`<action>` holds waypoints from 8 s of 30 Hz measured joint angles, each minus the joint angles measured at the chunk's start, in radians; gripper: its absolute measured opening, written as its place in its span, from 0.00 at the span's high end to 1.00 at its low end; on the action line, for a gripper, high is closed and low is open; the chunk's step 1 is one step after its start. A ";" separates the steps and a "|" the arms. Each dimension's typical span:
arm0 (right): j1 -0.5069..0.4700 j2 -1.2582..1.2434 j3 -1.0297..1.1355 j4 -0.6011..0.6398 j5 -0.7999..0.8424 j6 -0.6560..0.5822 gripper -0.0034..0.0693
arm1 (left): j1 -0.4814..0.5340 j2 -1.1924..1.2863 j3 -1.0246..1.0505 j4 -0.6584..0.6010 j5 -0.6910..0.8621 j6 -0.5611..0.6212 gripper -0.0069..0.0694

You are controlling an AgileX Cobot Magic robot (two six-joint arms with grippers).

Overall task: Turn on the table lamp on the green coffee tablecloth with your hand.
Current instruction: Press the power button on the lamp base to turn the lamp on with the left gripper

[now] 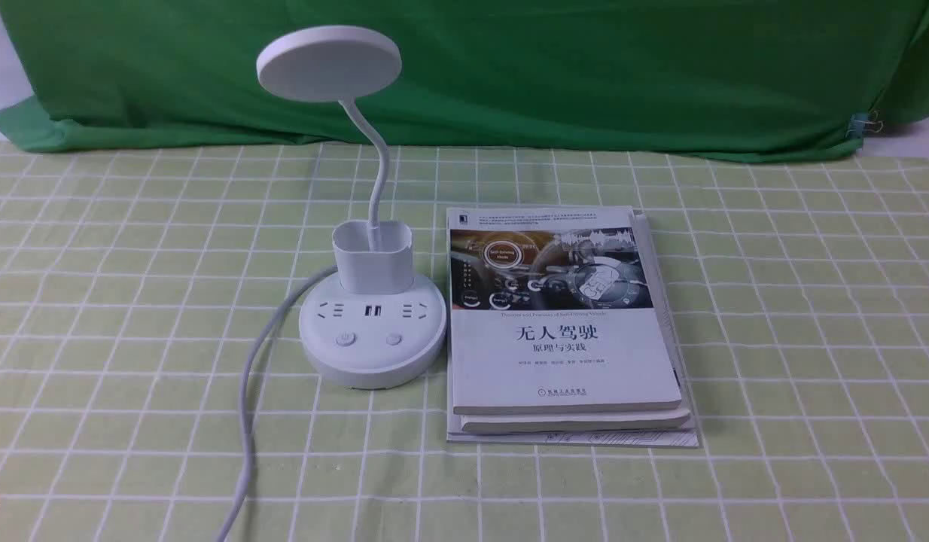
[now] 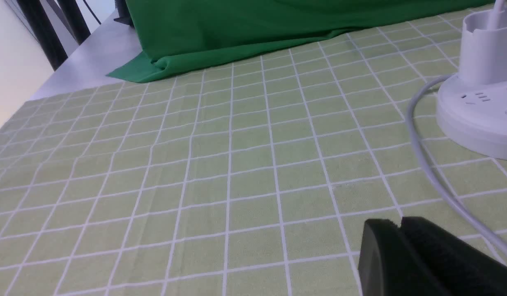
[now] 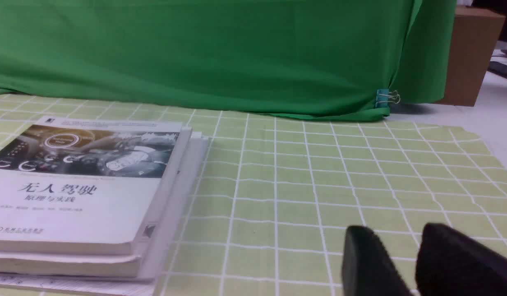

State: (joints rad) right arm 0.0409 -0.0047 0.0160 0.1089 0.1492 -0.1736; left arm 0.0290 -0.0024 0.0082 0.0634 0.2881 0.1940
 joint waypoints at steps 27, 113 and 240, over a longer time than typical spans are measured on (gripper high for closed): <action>0.000 0.000 0.000 0.000 0.000 0.000 0.62 | 0.000 0.000 0.000 0.000 0.000 -0.001 0.88; 0.000 0.000 0.000 -0.002 0.000 0.000 0.62 | 0.000 0.594 -0.349 -0.284 -0.221 -0.012 0.88; 0.000 0.000 0.000 -0.002 0.000 0.000 0.62 | -0.476 1.871 -1.151 -0.130 0.112 -0.164 0.88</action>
State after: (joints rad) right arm 0.0409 -0.0047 0.0160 0.1067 0.1492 -0.1736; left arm -0.4475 1.8685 -1.1426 -0.0671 0.4001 0.0304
